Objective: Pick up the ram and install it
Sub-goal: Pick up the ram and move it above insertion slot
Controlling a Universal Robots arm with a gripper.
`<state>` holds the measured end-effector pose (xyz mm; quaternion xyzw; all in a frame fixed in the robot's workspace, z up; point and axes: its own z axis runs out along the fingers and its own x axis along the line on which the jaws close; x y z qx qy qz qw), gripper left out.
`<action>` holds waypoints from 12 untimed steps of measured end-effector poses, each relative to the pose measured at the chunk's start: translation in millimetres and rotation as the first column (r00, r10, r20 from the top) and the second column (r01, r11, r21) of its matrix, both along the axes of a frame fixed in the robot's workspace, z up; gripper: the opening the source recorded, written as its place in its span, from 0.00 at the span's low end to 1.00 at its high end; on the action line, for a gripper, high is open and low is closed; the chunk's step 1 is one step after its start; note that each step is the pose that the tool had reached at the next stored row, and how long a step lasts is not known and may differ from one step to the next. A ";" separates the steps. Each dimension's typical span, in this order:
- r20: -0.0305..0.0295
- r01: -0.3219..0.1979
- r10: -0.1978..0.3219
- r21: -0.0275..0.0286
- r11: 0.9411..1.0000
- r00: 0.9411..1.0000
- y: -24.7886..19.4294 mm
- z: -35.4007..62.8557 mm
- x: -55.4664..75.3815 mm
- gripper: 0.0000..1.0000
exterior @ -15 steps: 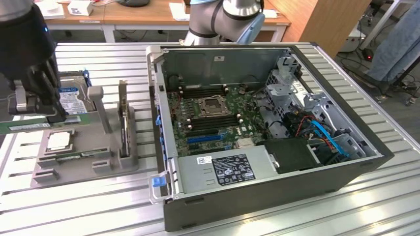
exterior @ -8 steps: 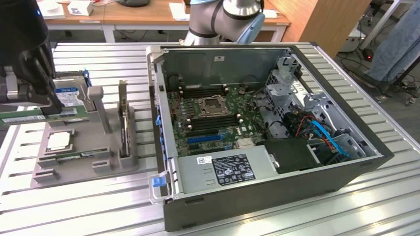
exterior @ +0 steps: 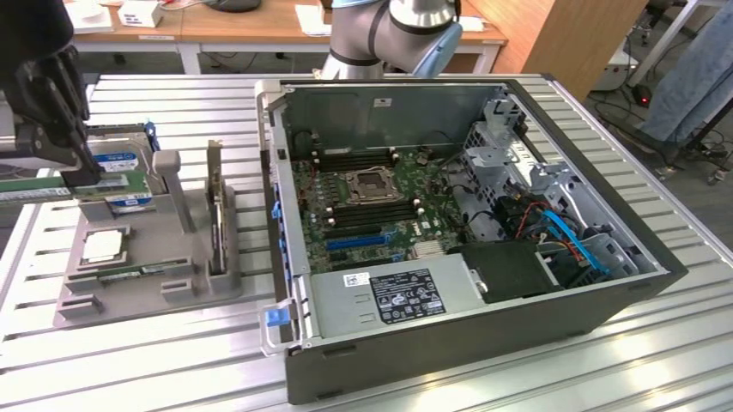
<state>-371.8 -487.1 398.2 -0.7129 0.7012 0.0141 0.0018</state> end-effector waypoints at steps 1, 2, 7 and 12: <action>0.000 0.000 0.000 0.000 1.000 1.000 0.0 1.9 0.0 0.11; 0.000 0.000 0.000 0.000 1.000 1.000 0.0 3.8 0.0 0.11; 0.000 0.000 0.000 0.000 1.000 1.000 0.0 11.2 0.0 0.11; 0.000 0.000 0.000 0.000 1.000 1.000 0.0 13.4 0.0 0.11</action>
